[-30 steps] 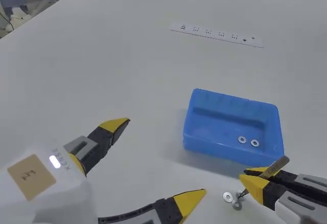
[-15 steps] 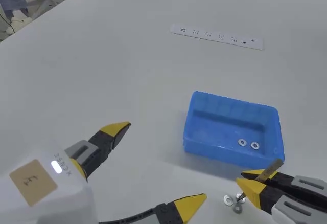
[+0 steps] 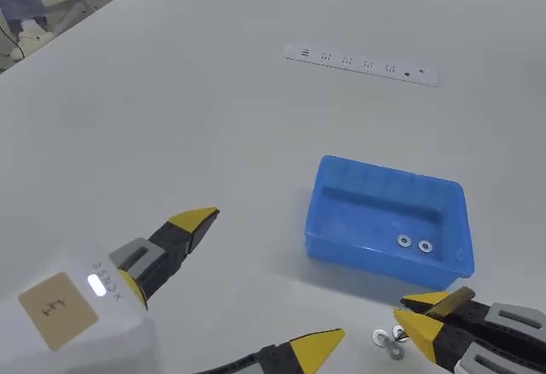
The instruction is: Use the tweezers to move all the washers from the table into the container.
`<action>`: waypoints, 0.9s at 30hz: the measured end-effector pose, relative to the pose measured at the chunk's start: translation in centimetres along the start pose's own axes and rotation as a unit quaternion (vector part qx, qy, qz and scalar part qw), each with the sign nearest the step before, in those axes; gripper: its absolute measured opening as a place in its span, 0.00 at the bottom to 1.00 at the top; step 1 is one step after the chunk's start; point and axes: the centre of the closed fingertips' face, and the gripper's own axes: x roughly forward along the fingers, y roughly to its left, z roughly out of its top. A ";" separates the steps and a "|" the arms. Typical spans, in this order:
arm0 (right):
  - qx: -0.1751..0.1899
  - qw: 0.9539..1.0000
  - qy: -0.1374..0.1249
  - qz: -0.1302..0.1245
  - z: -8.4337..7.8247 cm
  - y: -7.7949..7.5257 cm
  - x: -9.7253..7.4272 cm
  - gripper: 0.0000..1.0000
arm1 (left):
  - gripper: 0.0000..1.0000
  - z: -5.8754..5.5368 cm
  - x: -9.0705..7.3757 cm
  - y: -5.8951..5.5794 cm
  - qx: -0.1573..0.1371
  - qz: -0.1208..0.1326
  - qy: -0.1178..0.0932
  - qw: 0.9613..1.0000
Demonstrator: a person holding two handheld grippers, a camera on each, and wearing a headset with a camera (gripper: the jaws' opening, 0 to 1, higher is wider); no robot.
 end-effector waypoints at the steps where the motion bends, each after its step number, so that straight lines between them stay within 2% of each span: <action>1: 0.030 1.000 -0.004 -0.002 0.0 -0.1 0.0 0.03 | 0.83 0.0 0.0 0.0 0.000 0.000 -0.001 1.000; 5: 0.080 0.996 -0.029 -0.005 0.8 -0.8 -0.5 0.03 | 0.83 0.0 0.0 0.1 -0.001 0.002 -0.001 1.000; 8: 0.080 0.996 -0.032 -0.007 1.3 -1.2 -1.0 0.03 | 0.83 0.0 -0.1 0.1 -0.002 0.003 -0.002 1.000; 12: 0.101 0.994 -0.047 -0.002 2.6 -1.2 -1.5 0.03 | 0.83 0.0 -0.1 0.1 -0.001 0.003 -0.002 1.000; 17: 0.093 0.994 -0.056 0.007 4.3 -1.1 -2.0 0.03 | 0.83 0.0 -0.1 0.1 -0.002 0.004 -0.002 1.000; 22: 0.087 0.994 -0.064 0.011 5.8 -1.6 -2.3 0.03 | 0.83 0.0 0.0 0.1 -0.002 0.002 -0.003 1.000; 27: 0.090 0.993 -0.069 0.009 6.5 -2.1 -2.5 0.03 | 0.83 0.1 0.0 0.1 -0.004 0.003 -0.003 1.000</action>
